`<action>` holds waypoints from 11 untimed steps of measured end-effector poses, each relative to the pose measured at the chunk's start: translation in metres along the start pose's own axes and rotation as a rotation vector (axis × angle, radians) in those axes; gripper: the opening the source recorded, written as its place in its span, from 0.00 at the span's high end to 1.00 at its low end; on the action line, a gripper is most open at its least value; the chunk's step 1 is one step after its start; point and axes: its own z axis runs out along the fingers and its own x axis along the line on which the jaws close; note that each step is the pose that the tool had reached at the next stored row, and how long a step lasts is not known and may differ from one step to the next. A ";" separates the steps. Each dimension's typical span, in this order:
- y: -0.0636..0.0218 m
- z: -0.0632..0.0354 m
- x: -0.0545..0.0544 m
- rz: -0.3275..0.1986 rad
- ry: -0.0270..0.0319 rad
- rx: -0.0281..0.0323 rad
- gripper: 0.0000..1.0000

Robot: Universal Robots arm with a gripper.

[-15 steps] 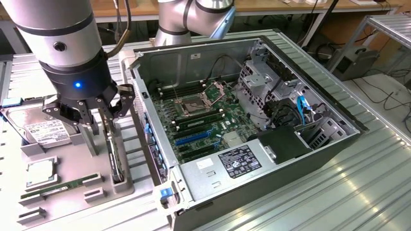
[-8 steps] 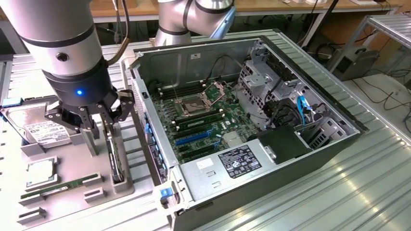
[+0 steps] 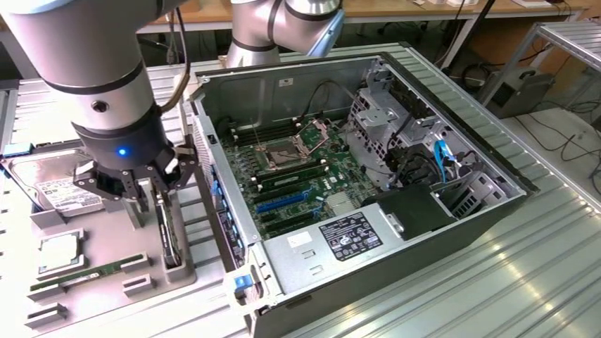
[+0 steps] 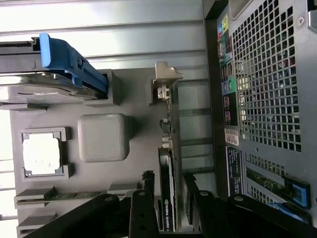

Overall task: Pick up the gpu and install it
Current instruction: 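Pick up the gpu and move the gpu toward the slot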

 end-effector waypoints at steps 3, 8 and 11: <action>-0.0004 0.0056 0.000 0.000 -0.0001 -0.0001 0.64; -0.0009 0.0147 0.001 -0.001 0.0000 0.0000 0.64; -0.0011 0.0203 0.001 -0.002 -0.0001 -0.0002 0.64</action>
